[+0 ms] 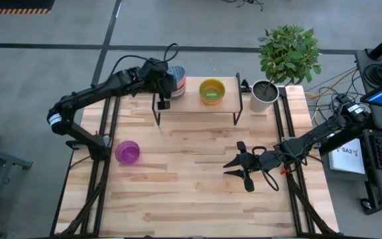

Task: Place and stack bowls onto a shelf
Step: Stack the patterned blue bowl on top of the patterned orange bowl on the shelf

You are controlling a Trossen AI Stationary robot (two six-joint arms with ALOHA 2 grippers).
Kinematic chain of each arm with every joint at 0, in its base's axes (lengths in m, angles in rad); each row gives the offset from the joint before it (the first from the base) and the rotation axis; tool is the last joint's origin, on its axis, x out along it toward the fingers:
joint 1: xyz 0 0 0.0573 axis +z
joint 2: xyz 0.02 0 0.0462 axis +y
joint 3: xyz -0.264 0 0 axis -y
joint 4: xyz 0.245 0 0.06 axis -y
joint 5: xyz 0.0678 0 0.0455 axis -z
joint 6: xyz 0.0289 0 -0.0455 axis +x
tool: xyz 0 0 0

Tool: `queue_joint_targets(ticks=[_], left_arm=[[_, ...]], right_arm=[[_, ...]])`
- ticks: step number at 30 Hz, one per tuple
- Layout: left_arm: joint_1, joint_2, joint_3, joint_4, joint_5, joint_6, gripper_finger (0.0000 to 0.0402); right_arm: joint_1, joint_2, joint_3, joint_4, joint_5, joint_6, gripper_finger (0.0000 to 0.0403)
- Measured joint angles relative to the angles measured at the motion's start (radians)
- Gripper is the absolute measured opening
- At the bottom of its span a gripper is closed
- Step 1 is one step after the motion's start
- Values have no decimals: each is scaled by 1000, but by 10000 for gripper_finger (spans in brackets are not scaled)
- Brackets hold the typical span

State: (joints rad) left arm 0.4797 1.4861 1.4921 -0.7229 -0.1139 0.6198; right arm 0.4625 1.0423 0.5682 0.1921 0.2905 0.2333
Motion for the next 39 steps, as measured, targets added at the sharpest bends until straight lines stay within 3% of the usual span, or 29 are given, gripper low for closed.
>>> queue_joint_targets(ticks=[9, 14, 20, 28, 39], left_arm=[[-5, -13, 30, -25, -8, -39, 170], [-14, -53, 50, -19, 68, -86, 183], [-14, -81, 16, 132, 105, -162, 141], [-13, -60, -64, 167, 101, -184, 70], [-16, -67, -101, 166, 66, -204, 52]], right_arm=[[0, 0, 0, 0, 0, 1, 98], [0, 0, 0, 0, 0, 0, 98], [0, 0, 0, 0, 0, -10, 98], [0, 0, 0, 0, 0, -9, 98], [0, 0, 0, 0, 0, -6, 98]])
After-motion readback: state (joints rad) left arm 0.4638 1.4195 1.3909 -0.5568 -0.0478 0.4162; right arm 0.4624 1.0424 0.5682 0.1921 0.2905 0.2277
